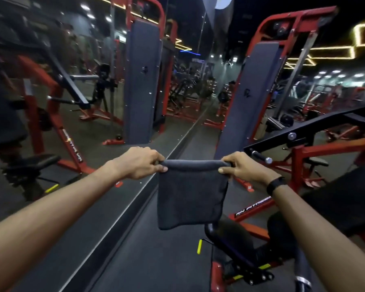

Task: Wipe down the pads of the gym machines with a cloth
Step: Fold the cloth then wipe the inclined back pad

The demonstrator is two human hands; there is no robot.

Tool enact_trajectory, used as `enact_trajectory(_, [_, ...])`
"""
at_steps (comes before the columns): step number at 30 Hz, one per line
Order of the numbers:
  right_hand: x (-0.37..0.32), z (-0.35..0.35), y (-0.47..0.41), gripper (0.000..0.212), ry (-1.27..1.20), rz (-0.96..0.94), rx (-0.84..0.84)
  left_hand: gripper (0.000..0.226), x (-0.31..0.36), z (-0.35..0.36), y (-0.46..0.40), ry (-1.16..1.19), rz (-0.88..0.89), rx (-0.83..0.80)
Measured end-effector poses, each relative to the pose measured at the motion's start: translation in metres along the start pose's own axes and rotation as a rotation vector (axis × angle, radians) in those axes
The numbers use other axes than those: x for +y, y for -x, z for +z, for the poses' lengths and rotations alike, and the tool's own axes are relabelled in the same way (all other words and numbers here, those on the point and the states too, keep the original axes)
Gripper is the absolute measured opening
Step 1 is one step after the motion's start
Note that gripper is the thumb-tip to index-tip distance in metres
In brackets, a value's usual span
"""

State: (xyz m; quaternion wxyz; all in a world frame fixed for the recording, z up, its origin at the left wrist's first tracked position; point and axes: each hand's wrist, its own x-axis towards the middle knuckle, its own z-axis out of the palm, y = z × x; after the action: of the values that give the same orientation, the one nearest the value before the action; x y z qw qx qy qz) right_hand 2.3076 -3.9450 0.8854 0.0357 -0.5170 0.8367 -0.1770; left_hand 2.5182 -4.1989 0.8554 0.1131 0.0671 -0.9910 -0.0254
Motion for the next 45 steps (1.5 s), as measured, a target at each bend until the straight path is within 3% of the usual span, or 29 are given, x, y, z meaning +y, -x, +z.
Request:
enact_trajectory(7, [0.057,-0.003,-0.082,0.038,0.069,0.097,0.073,0.043,-0.061,0.032,-0.119,0.012,0.180,0.053])
enact_trajectory(11, [0.070,-0.022,-0.129,0.029,0.093,0.179,0.098,0.041,-0.099,0.029,-0.195,0.026,0.264,0.066])
enact_trajectory(19, [0.111,-0.035,-0.146,0.029,0.227,0.278,0.302,0.033,-0.103,0.044,-0.320,0.087,0.406,0.162])
enact_trajectory(23, [0.148,-0.049,-0.137,0.030,0.274,0.367,0.358,0.033,-0.075,0.064,-0.376,0.101,0.505,0.133])
enact_trajectory(28, [0.213,-0.062,-0.133,0.006,0.261,0.436,0.428,0.042,-0.033,0.084,-0.452,0.103,0.623,0.149])
enact_trajectory(36, [0.331,-0.108,-0.133,0.008,0.242,0.590,0.517,0.034,0.050,0.101,-0.606,0.089,0.767,0.108])
enact_trajectory(41, [0.394,-0.165,-0.126,0.009,0.306,0.669,0.639,0.027,0.122,0.093,-0.691,0.109,0.848,0.249])
enact_trajectory(45, [0.429,-0.168,-0.115,0.006,0.315,0.772,0.607,0.027,0.160,0.116,-0.738,0.135,0.910,0.204])
